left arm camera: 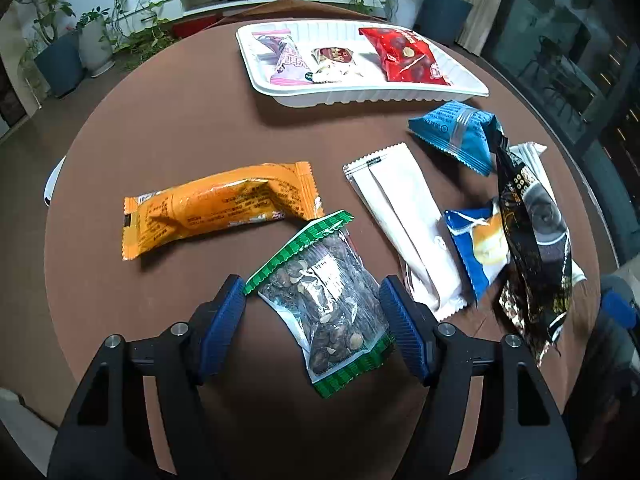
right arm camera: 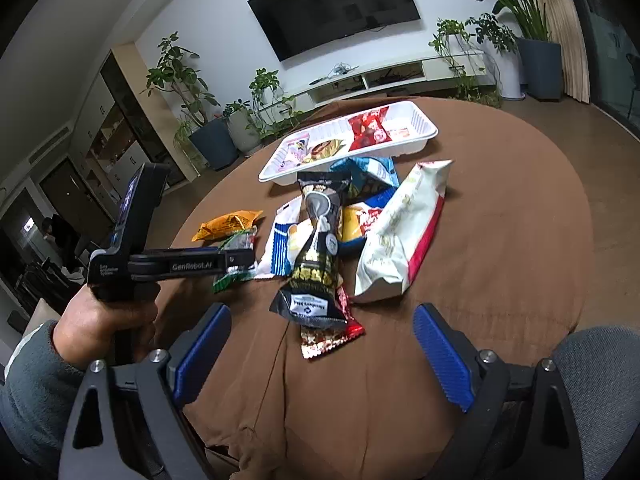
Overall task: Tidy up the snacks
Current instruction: 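Grasp the green-edged nut packet with the left gripper while the right gripper grasps the black packet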
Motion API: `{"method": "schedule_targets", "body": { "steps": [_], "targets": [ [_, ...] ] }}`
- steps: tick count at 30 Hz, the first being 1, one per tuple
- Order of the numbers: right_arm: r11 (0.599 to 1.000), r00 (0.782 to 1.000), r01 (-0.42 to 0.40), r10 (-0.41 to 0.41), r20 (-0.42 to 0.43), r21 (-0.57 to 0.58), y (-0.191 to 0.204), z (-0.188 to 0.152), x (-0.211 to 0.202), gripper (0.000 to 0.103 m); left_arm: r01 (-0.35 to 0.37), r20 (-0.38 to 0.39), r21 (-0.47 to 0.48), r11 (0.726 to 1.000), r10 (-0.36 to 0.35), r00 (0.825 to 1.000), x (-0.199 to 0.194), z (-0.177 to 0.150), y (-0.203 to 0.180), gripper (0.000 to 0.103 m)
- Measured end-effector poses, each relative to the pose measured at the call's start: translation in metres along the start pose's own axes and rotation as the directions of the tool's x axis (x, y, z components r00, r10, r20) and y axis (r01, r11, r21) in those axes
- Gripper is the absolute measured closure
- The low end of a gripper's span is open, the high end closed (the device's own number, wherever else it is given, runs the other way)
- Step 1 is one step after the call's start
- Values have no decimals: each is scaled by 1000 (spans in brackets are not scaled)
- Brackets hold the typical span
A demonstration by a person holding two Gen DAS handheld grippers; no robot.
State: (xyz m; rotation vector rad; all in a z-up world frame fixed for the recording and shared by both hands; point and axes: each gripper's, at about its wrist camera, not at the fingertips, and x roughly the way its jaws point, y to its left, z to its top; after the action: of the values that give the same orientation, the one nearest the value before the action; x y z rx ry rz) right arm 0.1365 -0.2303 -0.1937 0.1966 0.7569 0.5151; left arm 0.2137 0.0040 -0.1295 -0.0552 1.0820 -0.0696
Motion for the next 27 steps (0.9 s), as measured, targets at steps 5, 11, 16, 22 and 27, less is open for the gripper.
{"method": "schedule_targets", "body": {
  "steps": [5, 11, 16, 22, 27],
  "targets": [
    [999, 999, 12, -14, -30, -42, 9, 16, 12, 8, 5, -5, 22, 1000, -5, 1000, -4, -8, 5, 35],
    [1000, 995, -10, 7, -97, -23, 13, 32, 42, 14, 10, 7, 14, 1000, -10, 1000, -12, -21, 9, 34],
    [999, 994, -16, 12, -111, -37, 19, 40, 56, 19, 6, 24, -4, 1000, -6, 1000, -15, -26, 9, 33],
    [1000, 983, 9, -13, -185, -19, 14, 45, 81, 33, 17, 27, -5, 1000, -17, 999, -17, -28, 10, 35],
    [1000, 977, 23, -27, -213, -19, 12, 43, 91, 44, 31, 33, -6, 1000, -31, 999, -19, -26, 13, 40]
  ]
}}
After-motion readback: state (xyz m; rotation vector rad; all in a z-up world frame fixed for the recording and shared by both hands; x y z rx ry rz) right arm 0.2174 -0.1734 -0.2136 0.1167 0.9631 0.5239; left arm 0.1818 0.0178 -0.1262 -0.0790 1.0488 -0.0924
